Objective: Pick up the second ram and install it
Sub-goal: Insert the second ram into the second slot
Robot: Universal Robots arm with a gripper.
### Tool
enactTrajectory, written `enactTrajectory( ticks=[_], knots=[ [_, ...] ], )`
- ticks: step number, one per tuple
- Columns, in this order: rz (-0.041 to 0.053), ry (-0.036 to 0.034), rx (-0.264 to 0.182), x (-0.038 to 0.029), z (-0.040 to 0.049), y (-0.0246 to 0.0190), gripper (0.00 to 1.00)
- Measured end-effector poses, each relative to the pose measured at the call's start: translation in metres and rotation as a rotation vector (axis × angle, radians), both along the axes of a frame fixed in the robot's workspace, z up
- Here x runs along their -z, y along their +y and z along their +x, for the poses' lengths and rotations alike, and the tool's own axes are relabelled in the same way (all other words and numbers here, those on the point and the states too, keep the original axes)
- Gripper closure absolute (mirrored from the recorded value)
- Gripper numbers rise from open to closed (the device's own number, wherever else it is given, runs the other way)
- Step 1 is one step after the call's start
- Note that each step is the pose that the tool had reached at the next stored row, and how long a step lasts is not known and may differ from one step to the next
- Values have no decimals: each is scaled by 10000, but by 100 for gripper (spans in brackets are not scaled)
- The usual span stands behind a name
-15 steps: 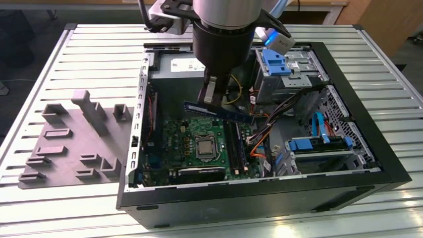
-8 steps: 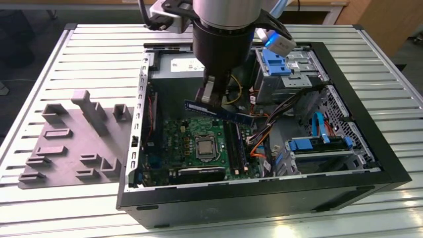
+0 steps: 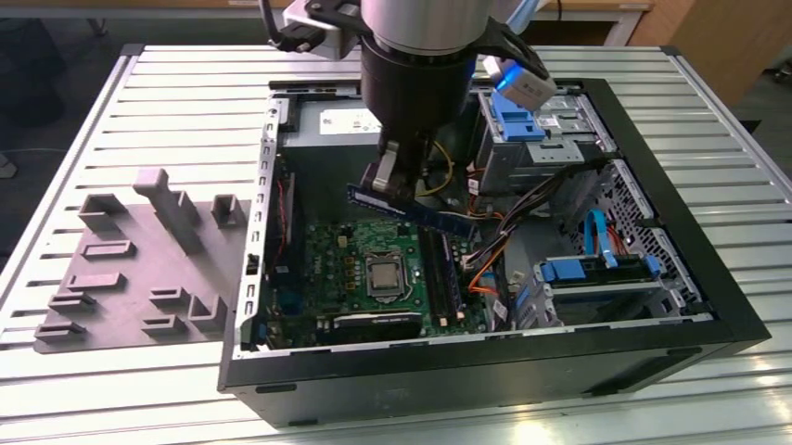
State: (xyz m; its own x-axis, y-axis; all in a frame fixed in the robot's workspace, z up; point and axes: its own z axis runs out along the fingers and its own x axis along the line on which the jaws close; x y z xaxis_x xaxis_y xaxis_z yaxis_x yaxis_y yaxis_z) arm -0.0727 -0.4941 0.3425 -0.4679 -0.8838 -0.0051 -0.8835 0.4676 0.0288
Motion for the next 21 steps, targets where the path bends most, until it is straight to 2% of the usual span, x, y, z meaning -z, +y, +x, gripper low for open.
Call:
enactTrajectory(
  ticks=[21],
  knots=[
    [0,0,1466,1,0,0,89]
  ],
)
